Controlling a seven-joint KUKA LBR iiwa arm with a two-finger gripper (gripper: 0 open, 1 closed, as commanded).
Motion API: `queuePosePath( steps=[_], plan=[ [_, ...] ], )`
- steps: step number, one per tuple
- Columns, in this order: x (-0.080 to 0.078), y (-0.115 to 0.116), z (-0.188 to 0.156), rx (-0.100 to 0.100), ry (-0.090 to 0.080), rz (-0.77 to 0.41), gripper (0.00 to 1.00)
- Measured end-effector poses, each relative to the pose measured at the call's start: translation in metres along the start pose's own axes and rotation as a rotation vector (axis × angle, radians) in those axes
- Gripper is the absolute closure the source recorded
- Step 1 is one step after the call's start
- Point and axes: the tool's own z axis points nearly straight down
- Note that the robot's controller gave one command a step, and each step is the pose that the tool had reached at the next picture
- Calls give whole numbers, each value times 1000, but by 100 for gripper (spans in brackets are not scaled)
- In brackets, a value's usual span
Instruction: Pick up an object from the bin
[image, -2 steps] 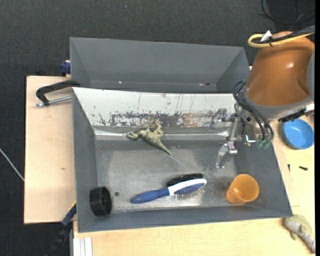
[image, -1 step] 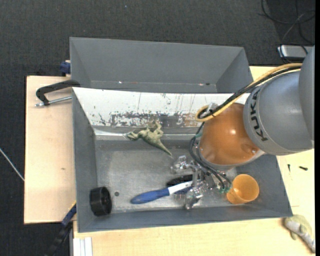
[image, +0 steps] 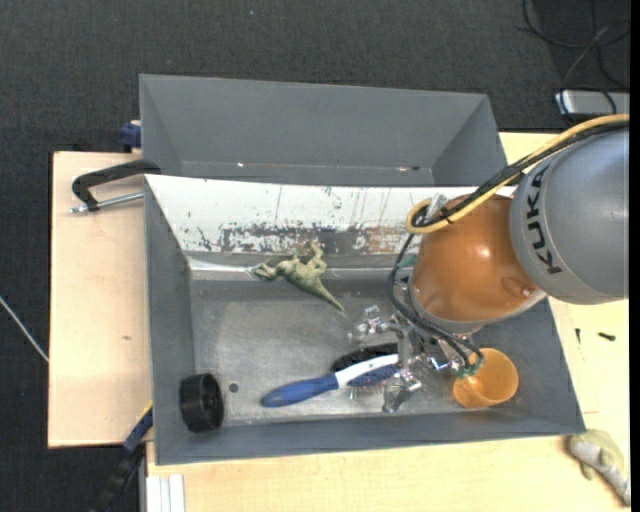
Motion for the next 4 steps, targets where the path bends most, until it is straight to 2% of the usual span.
queuePosePath(
  steps=[1, 2, 3, 4],
  plan=[
    [-5, 3, -27, 0, -1, -84, 0],
    [-7, 16, 31, -1, 0, -52, 0],
    [-9, 15, 29, 0, 2, -51, 0],
    [-11, 17, 28, -1, -6, -52, 100]
  ],
)
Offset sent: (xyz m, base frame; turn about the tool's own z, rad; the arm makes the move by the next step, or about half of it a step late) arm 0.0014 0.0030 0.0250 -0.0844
